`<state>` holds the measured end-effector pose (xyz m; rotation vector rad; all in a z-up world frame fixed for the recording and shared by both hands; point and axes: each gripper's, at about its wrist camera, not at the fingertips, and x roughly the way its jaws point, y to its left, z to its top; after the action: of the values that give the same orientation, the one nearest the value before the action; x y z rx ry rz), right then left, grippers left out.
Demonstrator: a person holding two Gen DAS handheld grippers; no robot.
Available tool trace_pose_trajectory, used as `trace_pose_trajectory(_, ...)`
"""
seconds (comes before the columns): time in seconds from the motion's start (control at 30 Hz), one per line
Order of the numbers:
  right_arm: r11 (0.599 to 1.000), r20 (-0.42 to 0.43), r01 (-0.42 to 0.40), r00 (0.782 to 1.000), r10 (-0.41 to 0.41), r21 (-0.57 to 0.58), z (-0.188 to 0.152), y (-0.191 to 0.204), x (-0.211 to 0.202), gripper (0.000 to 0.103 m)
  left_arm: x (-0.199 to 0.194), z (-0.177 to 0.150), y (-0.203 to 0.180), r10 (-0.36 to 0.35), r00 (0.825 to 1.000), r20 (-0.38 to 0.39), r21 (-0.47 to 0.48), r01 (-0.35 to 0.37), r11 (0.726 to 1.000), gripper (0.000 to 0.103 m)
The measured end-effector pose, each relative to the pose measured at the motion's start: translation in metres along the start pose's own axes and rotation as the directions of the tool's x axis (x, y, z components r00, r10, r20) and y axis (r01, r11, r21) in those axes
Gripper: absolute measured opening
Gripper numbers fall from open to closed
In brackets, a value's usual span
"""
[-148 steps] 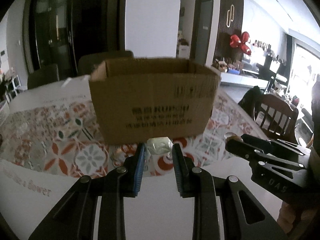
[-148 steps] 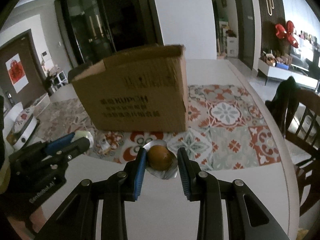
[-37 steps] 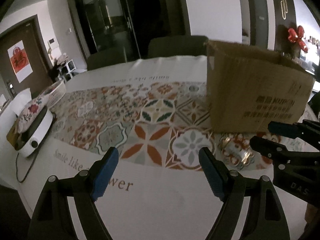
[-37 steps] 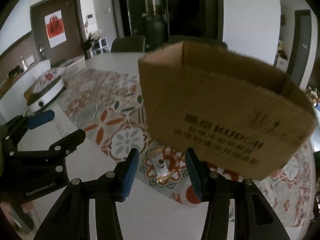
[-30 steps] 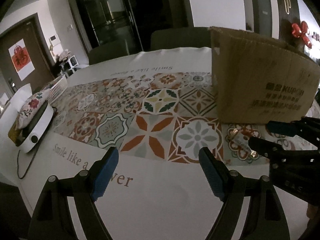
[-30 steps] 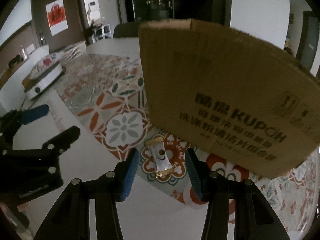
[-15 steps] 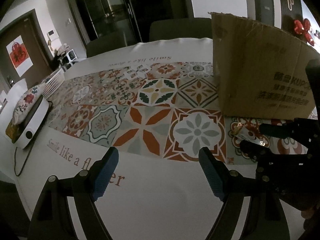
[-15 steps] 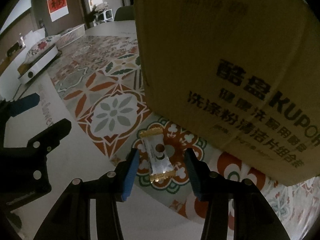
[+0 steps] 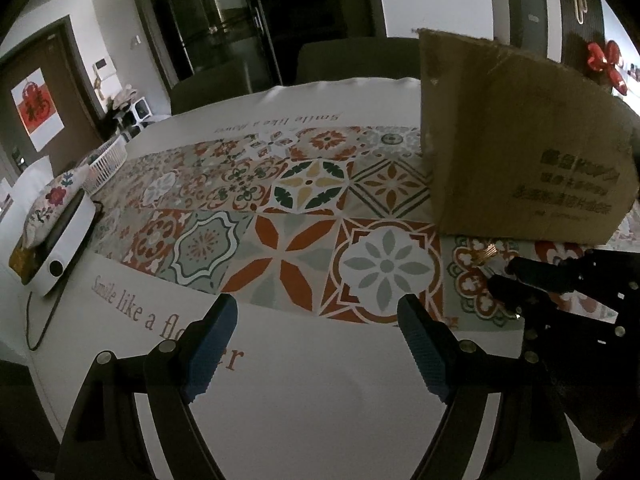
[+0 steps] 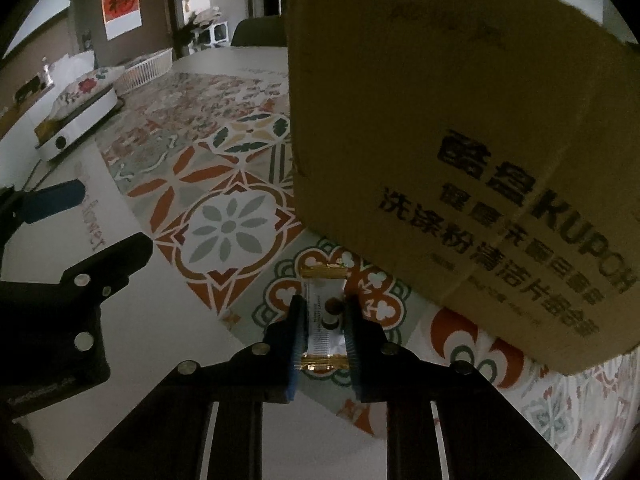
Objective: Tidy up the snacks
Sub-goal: 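Lift the stick packet with the right tool and drop it into the box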
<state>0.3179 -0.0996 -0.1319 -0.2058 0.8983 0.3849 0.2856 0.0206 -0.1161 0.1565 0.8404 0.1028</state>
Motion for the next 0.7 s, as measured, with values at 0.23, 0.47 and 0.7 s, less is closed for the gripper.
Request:
trace_pose_trajectory(0.23,0.999,0.080,0.004,0.997,-0.008,0.049,-0.003,-0.005,-0.038,0.020,-0.028,0.005,-0.005,-0.033,0.998,0.057,0.013,0.032,0.999,0.082)
trace_pose_trajectory(0.47,0.994,0.178,0.010,0.984,-0.030,0.113,-0.004,-0.016,-0.083,0.020,-0.063,0.016,-0.013,-0.077,0.987,0.138,0.030,0.073,0.997,0.082)
trace_pose_trajectory(0.7,0.986,0.267,0.027,0.961,-0.072,0.167,-0.001,-0.031,-0.123,0.020,-0.091,0.032,-0.024,-0.125,0.971,0.205,0.052,0.117,0.992,0.084)
